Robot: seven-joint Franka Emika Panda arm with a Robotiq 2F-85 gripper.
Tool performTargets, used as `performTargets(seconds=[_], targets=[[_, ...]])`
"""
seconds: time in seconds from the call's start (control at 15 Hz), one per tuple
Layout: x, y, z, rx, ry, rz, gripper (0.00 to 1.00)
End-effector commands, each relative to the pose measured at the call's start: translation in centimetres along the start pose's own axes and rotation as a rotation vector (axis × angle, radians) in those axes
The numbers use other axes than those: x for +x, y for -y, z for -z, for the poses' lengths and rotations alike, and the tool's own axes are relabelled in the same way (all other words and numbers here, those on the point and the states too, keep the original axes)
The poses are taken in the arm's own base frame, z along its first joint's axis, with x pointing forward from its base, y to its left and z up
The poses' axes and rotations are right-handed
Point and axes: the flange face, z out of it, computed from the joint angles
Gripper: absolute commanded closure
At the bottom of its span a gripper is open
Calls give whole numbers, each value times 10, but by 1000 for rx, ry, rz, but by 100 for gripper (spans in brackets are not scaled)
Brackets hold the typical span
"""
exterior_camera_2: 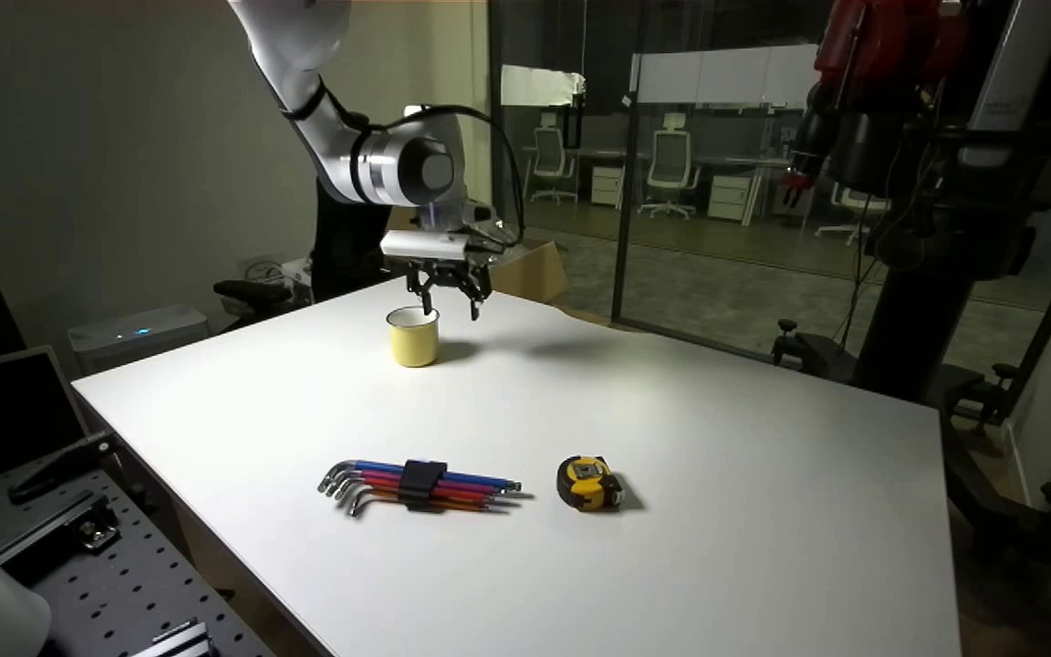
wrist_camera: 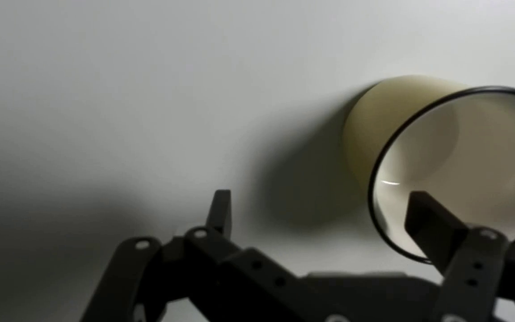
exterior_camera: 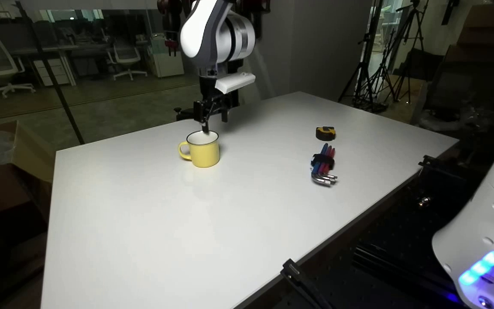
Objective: Move the yellow mug forwards
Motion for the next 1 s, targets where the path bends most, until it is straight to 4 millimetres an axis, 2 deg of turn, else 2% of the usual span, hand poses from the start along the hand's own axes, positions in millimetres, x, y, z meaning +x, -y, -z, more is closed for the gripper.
performTargets(seconds=[0.0, 0.2, 0.27, 0.53, 0.93], targets=[[26, 5, -11, -13, 7, -69, 0], [35, 12, -22, -10, 45, -72, 0], [38, 15, -25, -7, 58, -71, 21], [46, 26, -30, 8, 92, -53, 47], [49, 33, -24, 18, 113, -54, 89]])
